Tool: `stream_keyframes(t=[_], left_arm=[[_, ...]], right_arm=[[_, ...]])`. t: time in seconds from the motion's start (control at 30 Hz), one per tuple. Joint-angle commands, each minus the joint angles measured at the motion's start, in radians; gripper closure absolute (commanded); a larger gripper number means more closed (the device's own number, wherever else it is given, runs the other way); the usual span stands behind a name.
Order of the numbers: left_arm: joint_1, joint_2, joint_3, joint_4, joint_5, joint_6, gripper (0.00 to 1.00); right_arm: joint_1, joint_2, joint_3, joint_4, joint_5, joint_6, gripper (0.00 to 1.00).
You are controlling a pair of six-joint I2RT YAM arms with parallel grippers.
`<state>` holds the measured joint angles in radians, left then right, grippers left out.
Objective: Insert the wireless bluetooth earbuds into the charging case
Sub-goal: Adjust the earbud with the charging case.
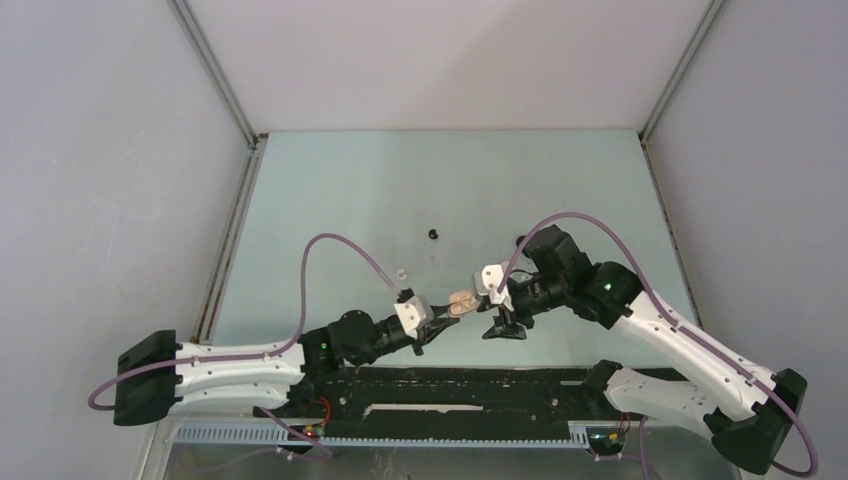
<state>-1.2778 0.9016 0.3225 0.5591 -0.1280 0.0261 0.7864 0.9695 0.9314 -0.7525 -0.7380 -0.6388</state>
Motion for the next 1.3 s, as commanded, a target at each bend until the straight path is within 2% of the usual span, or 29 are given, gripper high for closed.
stream_keyframes(t=[0.0, 0.2, 0.6, 0.87, 1.27], left_arm=[[-0.006, -0.012, 0.056, 0.024, -0.005, 0.001, 1.00], [-0.005, -0.037, 0.051, -0.007, 0.007, 0.019, 1.00], [-0.006, -0.016, 0.060, -0.002, 0.067, 0.003, 1.00], [-0.005, 0.012, 0.074, 0.000, 0.004, 0.007, 1.00], [-0.006, 0.044, 0.090, 0.019, -0.007, 0.008, 1.00]], right_arm=[[-0.002, -0.026, 0.044, -0.053, -0.016, -0.036, 0.46], [-0.058, -0.056, 0.044, -0.082, -0.001, -0.034, 0.46], [-0.080, -0.009, 0.040, 0.050, -0.003, 0.028, 0.37], [-0.063, -0.027, 0.040, 0.000, -0.059, 0.007, 0.40], [-0.059, -0.015, 0.040, -0.025, -0.092, 0.007, 0.43]])
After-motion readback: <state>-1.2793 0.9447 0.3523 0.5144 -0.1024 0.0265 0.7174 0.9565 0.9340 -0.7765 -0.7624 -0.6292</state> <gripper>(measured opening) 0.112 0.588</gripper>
